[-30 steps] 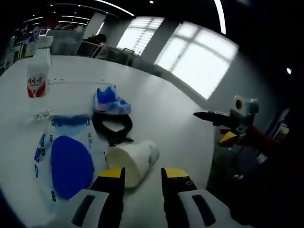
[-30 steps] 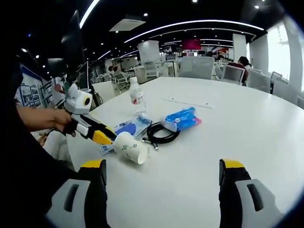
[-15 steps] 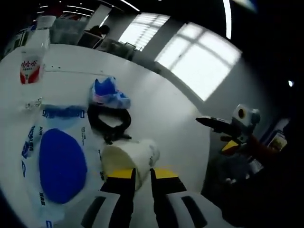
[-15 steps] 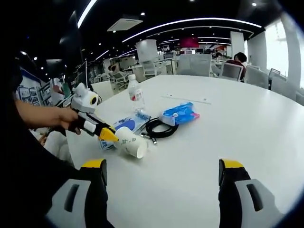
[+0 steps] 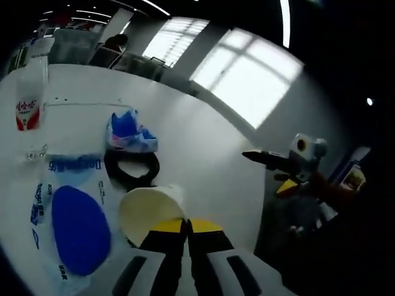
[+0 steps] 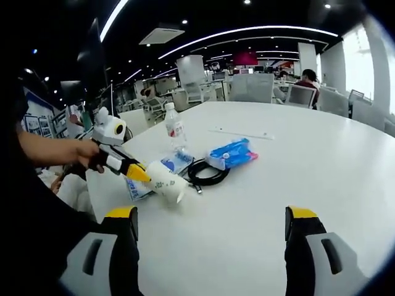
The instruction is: Arrange the tabletop items into an orderly group along one side of the table until the central work area is clear of visible clutter.
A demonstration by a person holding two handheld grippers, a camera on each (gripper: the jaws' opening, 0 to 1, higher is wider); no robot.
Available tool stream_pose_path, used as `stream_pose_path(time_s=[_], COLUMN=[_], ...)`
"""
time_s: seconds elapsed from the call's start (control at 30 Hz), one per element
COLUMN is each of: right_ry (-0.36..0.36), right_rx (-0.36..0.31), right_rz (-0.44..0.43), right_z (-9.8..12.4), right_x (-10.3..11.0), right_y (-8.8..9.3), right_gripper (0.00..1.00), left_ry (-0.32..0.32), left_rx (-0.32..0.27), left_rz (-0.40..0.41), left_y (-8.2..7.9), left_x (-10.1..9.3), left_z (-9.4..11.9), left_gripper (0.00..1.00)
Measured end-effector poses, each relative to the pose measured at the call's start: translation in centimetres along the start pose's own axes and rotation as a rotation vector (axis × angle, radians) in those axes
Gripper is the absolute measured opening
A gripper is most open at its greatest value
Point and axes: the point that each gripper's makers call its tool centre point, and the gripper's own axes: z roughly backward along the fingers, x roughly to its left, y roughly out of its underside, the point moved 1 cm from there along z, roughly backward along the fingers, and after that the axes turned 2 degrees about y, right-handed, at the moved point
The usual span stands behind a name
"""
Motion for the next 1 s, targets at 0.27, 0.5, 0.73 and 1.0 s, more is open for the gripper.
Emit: stream_pose_path(time_s=[0.27, 0.5, 0.73, 1.0], right_ry=[0.006, 0.049, 0.065, 0.061], right_rx=[-0.008, -0.081, -0.086, -0.069], right_rz=[0.002, -0.013, 0.067, 0.041], right_z=[0.0, 0.7, 1.1, 1.0], right_x=[0.1, -0.9, -0.9, -0.8], right_y=[-0.4, -3.0, -4.9, -3.9], right_gripper=[0.95, 0.97, 1.0, 1.0], left_ry=[0.015, -0.042, -0.08, -0.113], left_rx=[0.013, 0.004, 0.051, 0.1], left_rz=[-0.094, -0.239, -0.349, -0.366], left_y=[-2.0, -5.4, -7.3, -9.0], left_x=[-1.2, -1.2, -0.8, 0.4], left_z=[1.1, 2.5, 3.0, 3.2], left_gripper=[0.0, 0.0, 0.0, 0.0])
